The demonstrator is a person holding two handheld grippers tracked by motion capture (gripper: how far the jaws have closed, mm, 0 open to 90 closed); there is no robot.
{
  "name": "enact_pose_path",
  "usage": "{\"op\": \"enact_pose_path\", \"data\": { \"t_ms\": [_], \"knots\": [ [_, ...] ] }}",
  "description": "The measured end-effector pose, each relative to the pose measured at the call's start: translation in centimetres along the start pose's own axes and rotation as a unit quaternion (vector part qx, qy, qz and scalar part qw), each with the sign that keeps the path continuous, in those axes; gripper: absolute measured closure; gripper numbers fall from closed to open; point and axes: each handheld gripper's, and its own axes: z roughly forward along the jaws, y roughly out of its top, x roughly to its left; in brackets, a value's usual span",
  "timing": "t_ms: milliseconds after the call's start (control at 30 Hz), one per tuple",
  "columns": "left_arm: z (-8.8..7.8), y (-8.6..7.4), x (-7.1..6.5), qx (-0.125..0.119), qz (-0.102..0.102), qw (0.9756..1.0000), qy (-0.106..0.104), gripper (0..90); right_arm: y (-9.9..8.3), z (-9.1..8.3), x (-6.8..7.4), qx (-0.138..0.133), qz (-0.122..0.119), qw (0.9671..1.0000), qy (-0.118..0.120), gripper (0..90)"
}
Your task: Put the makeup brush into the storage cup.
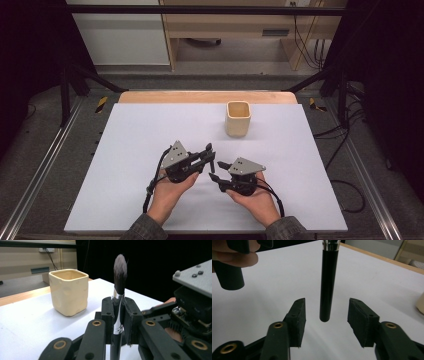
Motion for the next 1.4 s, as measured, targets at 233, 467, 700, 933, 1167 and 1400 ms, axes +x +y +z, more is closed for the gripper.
{"op": "enact_pose_path", "data": {
  "t_ms": [233,467,700,933,1167,1400],
  "knots": [
    [0.2,-0.1,-0.1,0.004,0.011,0.9999,0.005,80.0,0.2,0.0,-0.1,0.003,-0.002,1.0000,-0.009,32.9],
    [0.3,-0.3,0.0,0.007,0.019,0.9997,0.010,80.0,0.4,0.0,-0.1,0.000,-0.002,0.9997,-0.025,18.7],
    [0.4,-0.5,0.1,0.011,0.024,0.9996,0.015,80.0,0.6,0.3,-0.3,0.004,0.008,0.9997,-0.023,8.6],
    [0.7,-0.5,-0.1,0.010,0.021,0.9997,0.010,79.9,1.1,0.1,-0.4,-0.016,0.009,0.9996,-0.022,31.1],
    [1.0,-0.7,-0.4,0.012,0.023,0.9996,0.005,80.0,1.2,0.1,-0.3,-0.027,0.010,0.9995,-0.010,51.6],
    [1.1,-0.7,-0.7,0.013,0.024,0.9996,0.001,79.9,1.2,0.3,-0.3,-0.033,0.012,0.9994,-0.003,64.2]
  ]
}}
